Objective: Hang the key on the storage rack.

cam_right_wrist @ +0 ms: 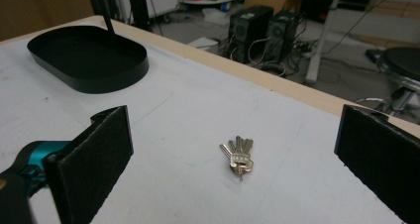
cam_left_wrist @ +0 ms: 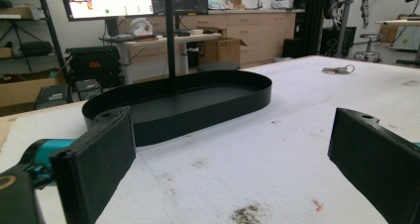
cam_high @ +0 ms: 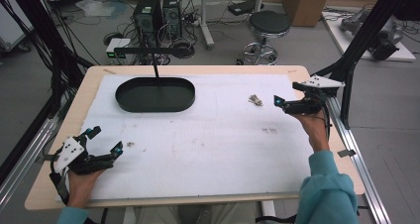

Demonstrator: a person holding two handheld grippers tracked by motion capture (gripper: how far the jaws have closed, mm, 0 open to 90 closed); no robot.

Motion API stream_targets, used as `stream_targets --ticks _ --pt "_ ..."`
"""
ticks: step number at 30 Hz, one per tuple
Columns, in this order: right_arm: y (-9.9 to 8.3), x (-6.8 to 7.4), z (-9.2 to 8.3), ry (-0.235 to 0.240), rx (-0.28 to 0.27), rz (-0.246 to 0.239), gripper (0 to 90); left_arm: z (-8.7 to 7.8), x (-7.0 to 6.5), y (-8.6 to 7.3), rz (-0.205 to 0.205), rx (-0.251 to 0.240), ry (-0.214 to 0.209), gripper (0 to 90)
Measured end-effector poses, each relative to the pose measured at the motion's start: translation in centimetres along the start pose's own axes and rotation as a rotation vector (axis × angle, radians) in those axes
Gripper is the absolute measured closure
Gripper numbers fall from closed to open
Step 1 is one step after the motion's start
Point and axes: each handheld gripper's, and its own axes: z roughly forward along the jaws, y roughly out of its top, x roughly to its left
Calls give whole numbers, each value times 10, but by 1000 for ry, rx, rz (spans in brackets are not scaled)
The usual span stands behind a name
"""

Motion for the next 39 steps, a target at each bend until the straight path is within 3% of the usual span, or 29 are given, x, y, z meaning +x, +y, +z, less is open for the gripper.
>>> stream_targets --ticks 10,14,17,20,34,39 --pt "26 -13 32 38 99 -23 6 0 0 0 1 -1 1 49" --pt "30 -14 45 42 155 -56 6 0 0 0 0 0 1 50" --pt "27 -17 52 55 159 -44 7 0 0 0 1 -1 0 49" --pt "22 -19 59 55 214 -60 6 0 0 0 1 -1 0 49" --pt "7 -19 90 45 347 -89 7 0 0 0 2 -2 1 49" --pt "0 -17 98 53 425 -98 12 0 0 0 1 -2 0 49"
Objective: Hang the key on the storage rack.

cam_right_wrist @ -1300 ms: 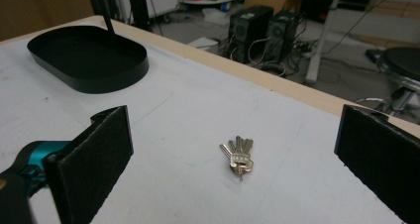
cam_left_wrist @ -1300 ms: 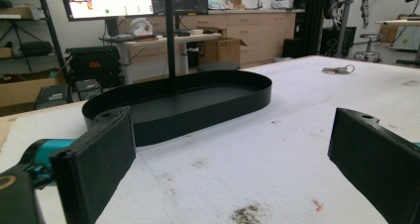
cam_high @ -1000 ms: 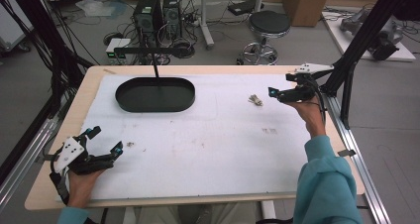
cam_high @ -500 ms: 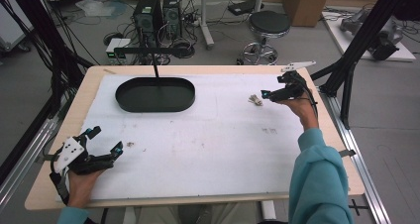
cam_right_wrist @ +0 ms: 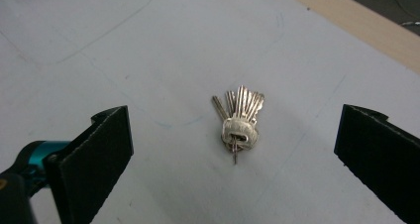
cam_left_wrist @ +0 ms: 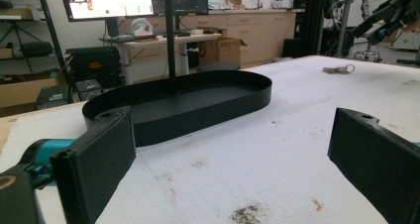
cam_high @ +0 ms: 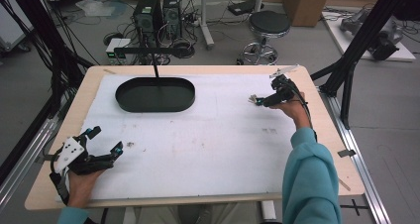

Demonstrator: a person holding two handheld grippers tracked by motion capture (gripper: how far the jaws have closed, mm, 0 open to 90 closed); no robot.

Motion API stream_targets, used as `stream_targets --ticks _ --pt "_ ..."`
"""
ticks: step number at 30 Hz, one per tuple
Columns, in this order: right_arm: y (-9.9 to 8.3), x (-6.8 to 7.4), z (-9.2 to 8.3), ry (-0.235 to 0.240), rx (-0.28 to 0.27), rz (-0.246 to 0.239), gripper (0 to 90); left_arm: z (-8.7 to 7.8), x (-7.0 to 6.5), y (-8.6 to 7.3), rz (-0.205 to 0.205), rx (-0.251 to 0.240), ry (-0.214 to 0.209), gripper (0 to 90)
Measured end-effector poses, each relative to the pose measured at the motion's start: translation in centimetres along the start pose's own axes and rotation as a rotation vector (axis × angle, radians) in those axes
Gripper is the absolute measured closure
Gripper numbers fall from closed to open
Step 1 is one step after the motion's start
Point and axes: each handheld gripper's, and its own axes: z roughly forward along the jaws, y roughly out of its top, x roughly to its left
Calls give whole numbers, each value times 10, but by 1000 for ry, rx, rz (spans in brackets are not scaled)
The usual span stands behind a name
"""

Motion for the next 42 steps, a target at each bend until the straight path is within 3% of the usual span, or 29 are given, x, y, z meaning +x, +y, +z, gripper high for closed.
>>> stream_targets --ticks 9,14,19,22,24,30,42 --pt "-4 -5 11 -1 54 0 54 0 0 0 0 -4 2 50" --pt "-6 -7 15 -6 84 4 152 -1 0 0 2 -7 3 49" --pt "-6 -7 18 -11 110 13 182 -1 0 0 1 -6 3 50" --pt "-6 -7 20 -64 126 17 249 0 0 0 1 -6 4 50" --pt "-6 -6 20 -52 122 23 321 0 0 0 0 -7 4 50" --pt "-7 -8 24 -55 138 27 352 0 0 0 1 -7 4 50" --pt "-10 -9 30 -31 174 32 552 0 0 0 1 -8 3 50"
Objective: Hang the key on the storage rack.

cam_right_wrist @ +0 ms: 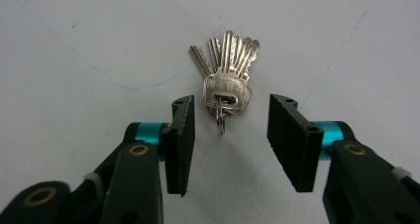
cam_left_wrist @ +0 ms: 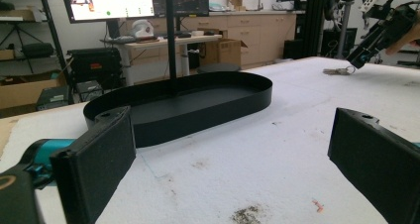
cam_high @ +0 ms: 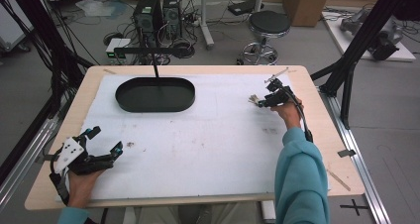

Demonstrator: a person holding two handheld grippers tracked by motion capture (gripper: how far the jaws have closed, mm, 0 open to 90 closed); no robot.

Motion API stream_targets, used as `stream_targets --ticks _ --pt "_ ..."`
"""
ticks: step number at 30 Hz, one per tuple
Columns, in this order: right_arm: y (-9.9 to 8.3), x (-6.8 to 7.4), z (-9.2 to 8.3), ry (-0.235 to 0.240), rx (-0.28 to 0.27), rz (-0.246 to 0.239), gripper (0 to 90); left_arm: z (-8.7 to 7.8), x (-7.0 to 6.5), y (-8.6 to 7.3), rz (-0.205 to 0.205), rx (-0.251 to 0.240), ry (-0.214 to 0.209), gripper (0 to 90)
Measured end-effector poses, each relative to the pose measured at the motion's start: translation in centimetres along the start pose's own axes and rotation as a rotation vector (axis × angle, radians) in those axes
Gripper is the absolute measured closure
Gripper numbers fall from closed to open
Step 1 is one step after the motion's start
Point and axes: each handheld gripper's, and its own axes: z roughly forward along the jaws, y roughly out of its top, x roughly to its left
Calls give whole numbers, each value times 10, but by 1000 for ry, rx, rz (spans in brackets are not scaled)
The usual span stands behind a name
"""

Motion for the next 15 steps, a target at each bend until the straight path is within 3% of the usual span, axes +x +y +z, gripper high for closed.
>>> stream_targets --ticks 15 --pt "0 2 4 -1 25 -11 725 0 0 0 2 1 -2 50"
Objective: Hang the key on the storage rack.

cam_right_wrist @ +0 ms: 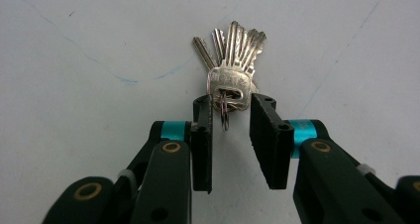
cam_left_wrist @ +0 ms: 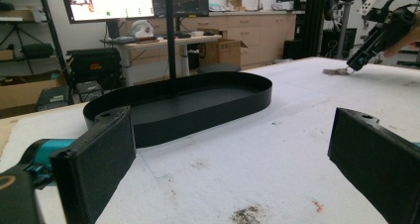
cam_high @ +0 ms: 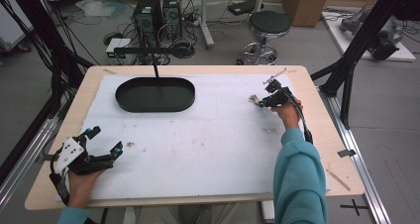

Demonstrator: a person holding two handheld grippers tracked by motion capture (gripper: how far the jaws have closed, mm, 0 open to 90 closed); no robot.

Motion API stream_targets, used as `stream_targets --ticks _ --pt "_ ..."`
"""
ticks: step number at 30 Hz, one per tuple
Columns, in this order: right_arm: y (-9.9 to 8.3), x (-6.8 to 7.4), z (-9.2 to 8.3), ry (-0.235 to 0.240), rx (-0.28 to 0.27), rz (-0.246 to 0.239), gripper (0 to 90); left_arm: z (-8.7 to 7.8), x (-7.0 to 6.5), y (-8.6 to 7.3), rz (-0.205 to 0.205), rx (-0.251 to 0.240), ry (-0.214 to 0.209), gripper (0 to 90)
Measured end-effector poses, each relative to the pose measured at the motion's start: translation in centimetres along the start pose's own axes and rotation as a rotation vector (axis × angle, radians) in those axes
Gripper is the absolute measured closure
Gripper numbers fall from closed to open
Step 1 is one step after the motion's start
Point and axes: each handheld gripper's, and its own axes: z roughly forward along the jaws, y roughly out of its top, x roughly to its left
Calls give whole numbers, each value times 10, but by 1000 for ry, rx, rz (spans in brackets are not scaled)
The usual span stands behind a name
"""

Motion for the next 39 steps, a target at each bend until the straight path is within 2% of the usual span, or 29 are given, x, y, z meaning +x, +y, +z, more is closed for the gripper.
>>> stream_targets --ticks 22,39 --pt "1 4 3 -20 26 -30 857 0 0 0 1 -3 1 50" --pt "4 7 1 -48 31 -46 881 0 0 0 2 -2 0 50"
